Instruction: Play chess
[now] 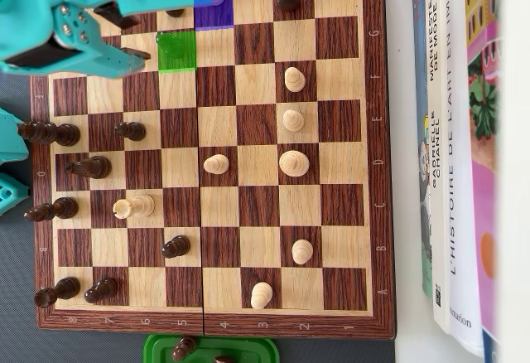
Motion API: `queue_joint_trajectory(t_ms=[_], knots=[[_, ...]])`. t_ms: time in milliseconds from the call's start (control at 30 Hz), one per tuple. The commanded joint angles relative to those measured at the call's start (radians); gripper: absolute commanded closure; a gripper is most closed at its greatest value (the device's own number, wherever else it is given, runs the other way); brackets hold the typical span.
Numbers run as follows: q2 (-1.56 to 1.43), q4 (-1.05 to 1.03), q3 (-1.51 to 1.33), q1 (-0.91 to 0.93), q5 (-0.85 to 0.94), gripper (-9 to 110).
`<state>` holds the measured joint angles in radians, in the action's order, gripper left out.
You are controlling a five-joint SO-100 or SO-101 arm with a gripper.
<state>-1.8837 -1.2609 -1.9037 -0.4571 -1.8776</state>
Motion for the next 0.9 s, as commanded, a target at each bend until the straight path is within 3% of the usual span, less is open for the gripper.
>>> queue_joint_trajectory(t_ms=[0,867], knots=[[0.014,0.058,0.048,-0.014,-0.011,86],[0.126,0.094,0.048,-0.041,-0.054,84]])
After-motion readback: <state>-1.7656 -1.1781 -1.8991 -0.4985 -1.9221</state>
